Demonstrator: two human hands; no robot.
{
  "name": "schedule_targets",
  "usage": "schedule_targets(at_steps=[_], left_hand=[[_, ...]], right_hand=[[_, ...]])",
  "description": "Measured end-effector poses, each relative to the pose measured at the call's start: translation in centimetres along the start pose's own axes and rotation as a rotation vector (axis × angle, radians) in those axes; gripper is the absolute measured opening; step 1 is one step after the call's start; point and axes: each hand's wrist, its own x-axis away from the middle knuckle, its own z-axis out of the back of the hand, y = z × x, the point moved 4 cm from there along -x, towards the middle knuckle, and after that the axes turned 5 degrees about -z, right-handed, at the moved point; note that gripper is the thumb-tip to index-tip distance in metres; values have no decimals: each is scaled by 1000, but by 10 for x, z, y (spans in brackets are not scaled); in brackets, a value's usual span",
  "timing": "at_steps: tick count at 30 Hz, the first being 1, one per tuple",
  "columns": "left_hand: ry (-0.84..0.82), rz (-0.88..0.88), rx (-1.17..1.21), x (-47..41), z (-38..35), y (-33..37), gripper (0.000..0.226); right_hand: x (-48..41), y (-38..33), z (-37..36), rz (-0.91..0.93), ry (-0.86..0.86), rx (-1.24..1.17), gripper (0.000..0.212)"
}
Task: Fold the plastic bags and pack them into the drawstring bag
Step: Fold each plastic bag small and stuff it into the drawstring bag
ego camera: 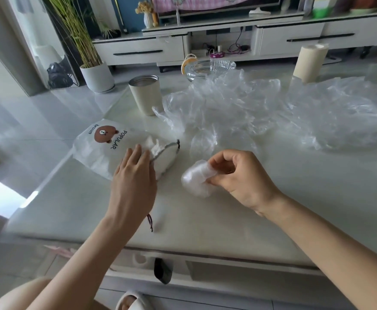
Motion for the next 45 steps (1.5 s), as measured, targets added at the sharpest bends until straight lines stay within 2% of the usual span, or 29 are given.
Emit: schedule_targets(at_steps=[5,7,9,11,13,15,18,20,22,26,29,31,34,36,38,40,42,43,45], left_hand=[[143,-46,200,23,30,22,46],[162,-78,297,33,37,37,45],[164,-124,339,40,38,47,43],[144,-166,320,46,32,51,43],[107,-194,290,52,24,54,46],[74,-260,218,60,15,58,48],[14,-409,61,70,-2,63,51],[-11,-456,-17,72,-10,60,54],[-22,-461,-65,68,-14,52,53],[-41,-421,-169,55,-13,26,53],[-76,-360,-218,40,-14,6,54],[-120,-298,-203,30,-15,-9,59],[-159,-184,-201,21,-12,-28,68],[-192,-98,-235,17,-11,-34,67],[-171,-48,-192,16,-5,-26,68],[-66,-55,-56,14,4,-8,75],[46,-164,86,13,16,19,84],[59,-199,190,13,22,35,86],[-7,-153,455,11,29,58,82]], right_hand=[[7,-22,-18,266,47,55,16],[12,-29,-26,465,109,216,15],[17,-30,-30,660,255,448,15],[20,-27,-29,721,442,537,21],[19,-23,-26,710,512,521,37],[12,-16,-27,637,439,512,45],[-2,-2,-30,287,226,488,28],[-8,2,-29,183,159,466,14],[-15,0,-26,174,100,458,15],[-18,-11,-4,204,-43,517,47],[-10,3,13,93,-204,682,60],[-7,18,17,83,-174,830,49],[-9,26,14,253,-8,903,19],[-12,25,12,303,53,883,11],[-11,20,15,280,73,767,10],[-6,9,22,222,66,541,11],[4,-6,27,140,8,315,12],[11,-13,30,101,-37,187,12],[24,-25,35,22,-120,-72,12]])
